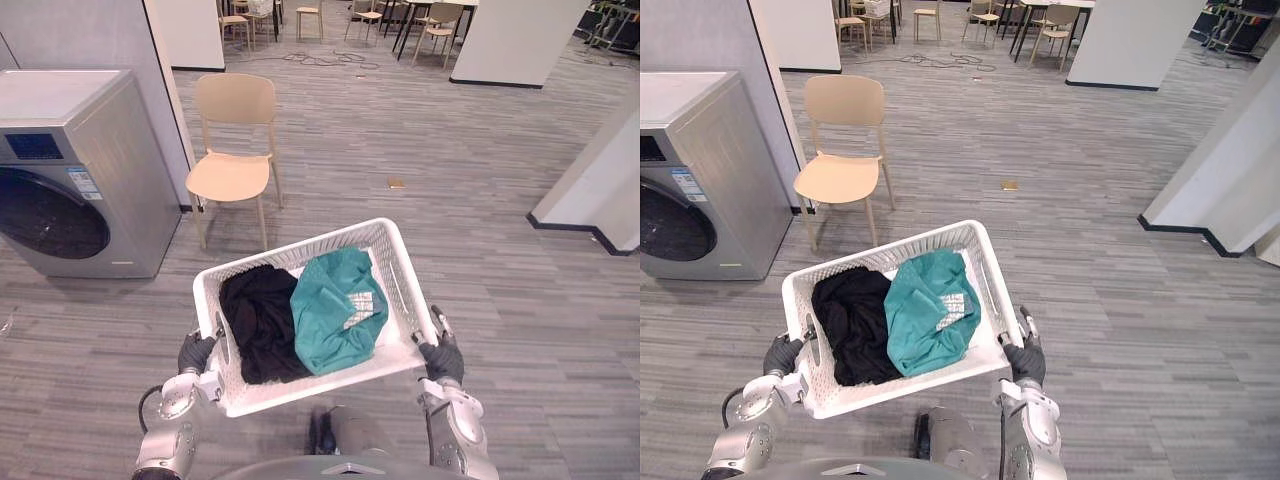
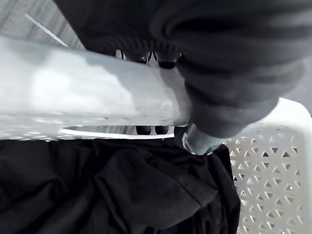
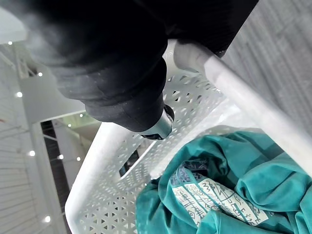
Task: Pick up the laundry basket with both hands and put the clothes into the washing machine.
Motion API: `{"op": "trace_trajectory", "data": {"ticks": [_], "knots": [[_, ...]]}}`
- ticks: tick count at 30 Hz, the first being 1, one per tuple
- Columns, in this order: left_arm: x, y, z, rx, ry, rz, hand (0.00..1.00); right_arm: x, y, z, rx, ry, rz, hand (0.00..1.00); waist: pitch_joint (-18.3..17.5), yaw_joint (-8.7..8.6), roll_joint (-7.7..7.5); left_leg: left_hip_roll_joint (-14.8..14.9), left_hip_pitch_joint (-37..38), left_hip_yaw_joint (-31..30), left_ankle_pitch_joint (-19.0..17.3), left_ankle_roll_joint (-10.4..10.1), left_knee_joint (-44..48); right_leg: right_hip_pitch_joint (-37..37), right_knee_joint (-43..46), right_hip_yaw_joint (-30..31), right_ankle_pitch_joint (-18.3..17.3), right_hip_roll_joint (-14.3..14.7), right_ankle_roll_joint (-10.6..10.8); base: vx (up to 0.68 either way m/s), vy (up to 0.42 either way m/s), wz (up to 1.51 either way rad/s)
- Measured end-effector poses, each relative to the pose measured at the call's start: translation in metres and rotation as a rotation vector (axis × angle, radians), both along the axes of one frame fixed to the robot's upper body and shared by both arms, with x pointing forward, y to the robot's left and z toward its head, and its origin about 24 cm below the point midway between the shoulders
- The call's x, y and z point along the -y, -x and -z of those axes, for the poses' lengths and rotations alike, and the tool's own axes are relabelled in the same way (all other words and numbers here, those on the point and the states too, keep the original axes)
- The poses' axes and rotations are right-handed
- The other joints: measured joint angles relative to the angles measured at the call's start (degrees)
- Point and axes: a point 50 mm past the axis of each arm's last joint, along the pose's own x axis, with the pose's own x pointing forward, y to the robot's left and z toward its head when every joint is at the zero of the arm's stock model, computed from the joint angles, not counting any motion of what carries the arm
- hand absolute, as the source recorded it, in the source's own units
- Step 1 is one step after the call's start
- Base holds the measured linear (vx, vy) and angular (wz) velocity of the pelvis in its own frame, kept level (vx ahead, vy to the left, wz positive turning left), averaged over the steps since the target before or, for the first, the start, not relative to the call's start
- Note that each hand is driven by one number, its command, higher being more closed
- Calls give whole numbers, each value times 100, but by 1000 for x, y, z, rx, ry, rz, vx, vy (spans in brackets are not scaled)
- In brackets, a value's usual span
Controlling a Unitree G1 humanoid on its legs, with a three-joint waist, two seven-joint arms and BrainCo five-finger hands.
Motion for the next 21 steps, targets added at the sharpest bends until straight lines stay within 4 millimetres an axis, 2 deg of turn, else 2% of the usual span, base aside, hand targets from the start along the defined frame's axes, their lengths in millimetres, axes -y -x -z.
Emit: {"op": "trace_trajectory", "data": {"ticks": [1, 2, 3, 4, 5, 6, 7, 8, 9, 10, 11, 12, 13, 14, 15, 16, 17, 18, 19, 20, 21], "knots": [[4, 3, 2, -8, 6, -1, 100, 2, 2, 1, -13, 9, -2, 100, -150, -19, 94, 110, 88, -48, -76, -114, 195, 59, 103, -61, 31, 101, -62, 684, -60, 72], [9, 2, 2, -6, 13, 2, 100, 3, 1, 1, -10, 9, -2, 100, -142, -71, 168, 229, -194, 58, -203, -242, 1052, 145, 248, -198, -126, 118, -223, 563, -53, 53], [11, 2, 2, -5, 25, -2, 100, 4, 0, -1, -3, 10, -3, 100, -100, -82, 245, 314, -484, 100, -160, -324, 1804, 255, 283, -278, -234, 140, -287, 684, -66, 39], [11, 4, 4, -9, 40, -26, 100, 7, -3, -5, 14, 19, -9, 100, 12, -75, 423, 486, -1053, 207, 351, -757, 3359, 534, 270, -352, -417, 229, -375, 680, -56, 1], [11, 8, 6, -20, 53, -46, 100, 5, -6, -7, 25, 20, -28, 100, 100, 19, 580, 725, -1587, 332, 1293, -988, 4760, 855, 216, -322, -621, 354, -448, 673, -36, -14], [11, 10, 7, -27, 55, -50, 100, 4, -7, -7, 25, 15, -33, 100, 129, 70, 638, 895, -1825, 417, 1434, -977, 5354, 1081, 161, -299, -729, 424, -448, 684, -23, -24], [9, 15, 9, -40, 52, -55, 100, 3, -7, -6, 14, 9, -38, 100, 168, 118, 662, 1218, -2144, 553, 1455, -848, 6108, 1551, -40, -255, -904, 497, -439, 669, -31, -8], [9, 18, 11, -48, 52, -59, 100, 1, -7, -5, 9, 6, -44, 100, 179, 153, 640, 1402, -2367, 686, 1385, -734, 6309, 1881, -225, -191, -1005, 495, -407, 771, -29, -22], [8, 18, 11, -50, 53, -61, 100, 2, -7, -6, 10, 9, -44, 100, 164, 298, 599, 1573, -2625, 920, 1208, -571, 6052, 2193, -460, -41, -1086, 426, -362, 608, -5, -35], [9, 18, 10, -45, 55, -60, 100, 3, -8, -7, 14, 15, -46, 100, 171, 392, 559, 1639, -2813, 1078, 1043, -564, 5634, 2392, -631, 76, -1127, 349, -313, 576, 54, -49], [9, 17, 9, -39, 55, -60, 100, 2, -12, -9, 24, 16, -47, 100, 177, 452, 554, 1665, -2985, 1191, 888, -555, 4995, 2589, -802, 180, -1149, 271, -288, 567, 119, -53], [8, 17, 8, -34, 54, -65, 100, 0, -17, -12, 37, 14, -49, 100, 182, 495, 538, 1637, -3070, 1359, 808, -559, 3824, 2794, -980, 314, -1161, 125, -264, 664, 180, -58], [7, 16, 6, -26, 54, -69, 100, -1, -21, -13, 44, 17, -54, 100, 176, 529, 529, 1592, -3027, 1458, 864, -589, 2599, 2922, -1064, 376, -1169, 6, -253, 539, 182, -59], [6, 14, 4, -14, 52, -70, 100, -1, -24, -14, 49, 21, -62, 100, 173, 534, 527, 1521, -2996, 1403, 1081, -640, 1453, 3051, -1136, 503, -1225, -94, -162, 536, 231, -60], [6, 13, 2, -2, 51, -71, 100, 1, -27, -17, 61, 33, -68, 100, 156, 537, 543, 1436, -3013, 1204, 1397, -704, 476, 3175, -1126, 681, -1398, -212, 49, 452, 231, -53], [6, 13, 2, -2, 51, -72, 100, 1, -29, -17, 64, 38, -71, 100, 141, 542, 551, 1418, -3056, 1079, 1520, -722, 231, 3212, -1092, 779, -1502, -283, 175, 565, 354, -83], [5, 16, 5, -16, 49, -75, 100, 3, -30, -12, 43, 44, -76, 100, 30, 595, 493, 1324, -3110, 1047, 2013, -842, 305, 3293, -916, 1071, -1763, -507, 412, 736, 523, -95], [5, 21, 10, -46, 48, -74, 100, 2, -29, -1, -5, 30, -75, 100, -206, 619, 366, 1036, -3148, 1083, 2415, -911, 724, 3231, -514, 1441, -1875, -778, 531, 612, 450, -80], [5, 23, 13, -60, 45, -71, 100, 0, -26, 6, -33, 16, -72, 100, -299, 545, 209, 901, -3154, 1146, 2276, -778, 911, 3088, -144, 1596, -1821, -949, 556, 794, 555, -20], [4, 22, 14, -68, 34, -68, 100, 0, -22, 14, -68, -3, -53, 100, -350, 363, 78, 643, -3086, 1176, 1922, -617, 1166, 2732, 866, 1902, -1397, -1040, 631, 622, 424, 28], [0, 22, 14, -73, 11, -51, 100, 0, -19, 20, -88, -21, -41, 100, -299, 304, -128, 442, -2847, 1220, 1708, -480, 1169, 2318, 1938, 2195, -609, -1042, 718, 728, 482, 29]]}}
